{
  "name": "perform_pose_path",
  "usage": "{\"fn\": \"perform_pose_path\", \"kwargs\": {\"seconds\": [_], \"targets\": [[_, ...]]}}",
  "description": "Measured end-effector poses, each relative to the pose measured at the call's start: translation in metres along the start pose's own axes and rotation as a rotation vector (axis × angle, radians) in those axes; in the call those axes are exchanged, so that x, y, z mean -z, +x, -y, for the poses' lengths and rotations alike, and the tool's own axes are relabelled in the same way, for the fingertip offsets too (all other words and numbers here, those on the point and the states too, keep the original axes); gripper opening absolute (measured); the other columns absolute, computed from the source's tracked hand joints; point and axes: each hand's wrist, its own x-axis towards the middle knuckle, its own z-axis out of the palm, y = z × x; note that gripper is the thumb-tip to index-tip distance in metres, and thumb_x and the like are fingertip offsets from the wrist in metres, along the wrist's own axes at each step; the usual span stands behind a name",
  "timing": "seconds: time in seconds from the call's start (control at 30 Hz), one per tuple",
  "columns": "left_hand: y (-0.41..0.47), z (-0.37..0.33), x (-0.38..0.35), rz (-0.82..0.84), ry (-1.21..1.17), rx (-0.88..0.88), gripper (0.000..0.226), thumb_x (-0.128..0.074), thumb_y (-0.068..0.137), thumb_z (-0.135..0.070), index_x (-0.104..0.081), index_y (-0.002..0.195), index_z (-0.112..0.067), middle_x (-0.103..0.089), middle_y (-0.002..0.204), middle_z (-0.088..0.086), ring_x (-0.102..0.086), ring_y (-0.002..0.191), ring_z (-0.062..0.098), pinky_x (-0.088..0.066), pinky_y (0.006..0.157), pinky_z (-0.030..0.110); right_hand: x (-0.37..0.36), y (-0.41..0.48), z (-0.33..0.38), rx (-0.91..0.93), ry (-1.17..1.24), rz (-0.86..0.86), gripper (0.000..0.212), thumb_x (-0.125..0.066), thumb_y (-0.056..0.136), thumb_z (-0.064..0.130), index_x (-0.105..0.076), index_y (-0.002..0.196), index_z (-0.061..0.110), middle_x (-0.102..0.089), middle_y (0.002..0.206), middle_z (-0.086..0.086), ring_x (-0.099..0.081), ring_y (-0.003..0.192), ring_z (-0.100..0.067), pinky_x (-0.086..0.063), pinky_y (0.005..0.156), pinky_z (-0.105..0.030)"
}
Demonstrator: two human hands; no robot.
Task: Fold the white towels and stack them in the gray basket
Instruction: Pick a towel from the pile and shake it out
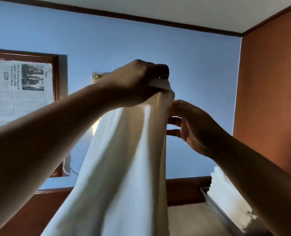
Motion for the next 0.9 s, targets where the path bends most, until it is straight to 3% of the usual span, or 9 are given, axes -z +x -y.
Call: {"fn": "perform_pose_path", "kwargs": {"seconds": [0.1, 0.23, 0.37, 0.43, 0.5, 0.57, 0.63, 0.7, 0.9], "targets": [[0.018, -0.039, -0.016, 0.029, -0.009, 0.004, 0.015, -0.063, 0.098, -0.029, -0.064, 0.107, -0.017, -0.07, 0.092, -0.001, -0.066, 0.078, 0.016, -0.053, 0.065, 0.032, 0.034, -0.019, 0.005, 0.061, -0.107, 0.009, 0.034, -0.069, 0.082, 0.033, -0.059, 0.11, 0.018, -0.071, 0.097, -0.002, -0.069, 0.09, -0.018, -0.056, 0.075, -0.031], [0.026, -0.074, -0.03, 0.079, 0.041, 0.09, 0.021, -0.051, 0.102, -0.025, -0.067, 0.112, -0.018, -0.071, 0.1, -0.001, -0.064, 0.084, 0.018, -0.055, 0.071, 0.036, 0.062, -0.044, 0.005, 0.041, -0.138, -0.099, 0.023, -0.064, 0.094, 0.037, -0.064, 0.101, 0.016, -0.067, 0.088, -0.005, -0.063, 0.078, -0.021, -0.052, 0.063, -0.03], [0.015, -0.098, -0.043, 0.159, 0.06, 0.406, 0.028, -0.044, 0.104, -0.025, -0.071, 0.111, -0.019, -0.068, 0.098, 0.0, -0.064, 0.089, 0.024, -0.049, 0.071, 0.032, 0.079, -0.057, 0.008, 0.077, -0.192, -0.161, 0.025, -0.065, 0.094, 0.036, -0.068, 0.09, 0.011, -0.065, 0.076, -0.003, -0.058, 0.066, -0.015, -0.047, 0.058, -0.029], [0.01, -0.107, -0.052, 0.168, 0.051, 0.554, 0.026, -0.048, 0.104, -0.02, -0.072, 0.109, -0.015, -0.071, 0.1, 0.004, -0.063, 0.092, 0.024, -0.05, 0.075, 0.033, 0.089, -0.057, 0.002, 0.226, -0.477, -0.218, 0.018, -0.062, 0.097, 0.031, -0.068, 0.085, 0.018, -0.063, 0.071, 0.004, -0.053, 0.06, -0.008, -0.042, 0.059, -0.022], [0.001, -0.116, -0.064, 0.137, -0.134, 0.75, 0.025, -0.049, 0.103, -0.018, -0.074, 0.101, -0.017, -0.071, 0.093, 0.005, -0.064, 0.086, 0.025, -0.054, 0.078, 0.037, 0.1, -0.062, -0.007, 0.331, -0.763, -0.198, 0.013, -0.058, 0.098, 0.026, -0.066, 0.088, 0.026, -0.061, 0.069, 0.011, -0.054, 0.06, -0.002, -0.034, 0.054, -0.011], [-0.012, -0.126, -0.081, 0.032, -0.41, 0.961, 0.024, -0.051, 0.103, -0.022, -0.074, 0.095, -0.02, -0.071, 0.089, 0.008, -0.068, 0.085, 0.031, -0.059, 0.076, 0.045, 0.113, -0.072, -0.022, 0.328, -0.913, -0.146, 0.016, -0.055, 0.097, 0.019, -0.066, 0.092, 0.03, -0.06, 0.073, 0.011, -0.056, 0.066, -0.003, -0.035, 0.057, -0.011], [-0.025, -0.135, -0.098, -0.064, -0.569, 1.135, 0.024, -0.054, 0.103, -0.026, -0.074, 0.091, -0.021, -0.071, 0.086, 0.009, -0.068, 0.083, 0.032, -0.06, 0.071, 0.044, 0.128, -0.084, -0.043, 0.295, -1.044, -0.152, 0.023, -0.051, 0.092, 0.01, -0.066, 0.099, 0.026, -0.055, 0.083, 0.005, -0.053, 0.074, -0.014, -0.04, 0.064, -0.024], [-0.04, -0.139, -0.113, -0.133, -0.629, 1.241, 0.027, -0.056, 0.102, -0.027, -0.072, 0.081, -0.023, -0.066, 0.072, 0.002, -0.061, 0.068, 0.025, -0.051, 0.06, 0.034, 0.145, -0.098, -0.072, 0.211, -1.138, -0.168, 0.027, -0.049, 0.087, 0.003, -0.063, 0.1, 0.023, -0.048, 0.088, 0.003, -0.05, 0.079, -0.02, -0.042, 0.069, -0.031], [-0.103, -0.127, -0.129, -0.159, -0.401, 1.345, 0.027, -0.06, 0.092, -0.042, -0.071, 0.071, -0.03, -0.058, 0.069, 0.002, -0.052, 0.064, 0.022, -0.044, 0.062, 0.038, 0.209, -0.162, -0.175, -0.207, -1.234, -0.217, 0.03, -0.055, 0.074, -0.006, -0.065, 0.093, 0.016, -0.052, 0.087, -0.006, -0.058, 0.086, -0.035, -0.04, 0.068, -0.032]]}}
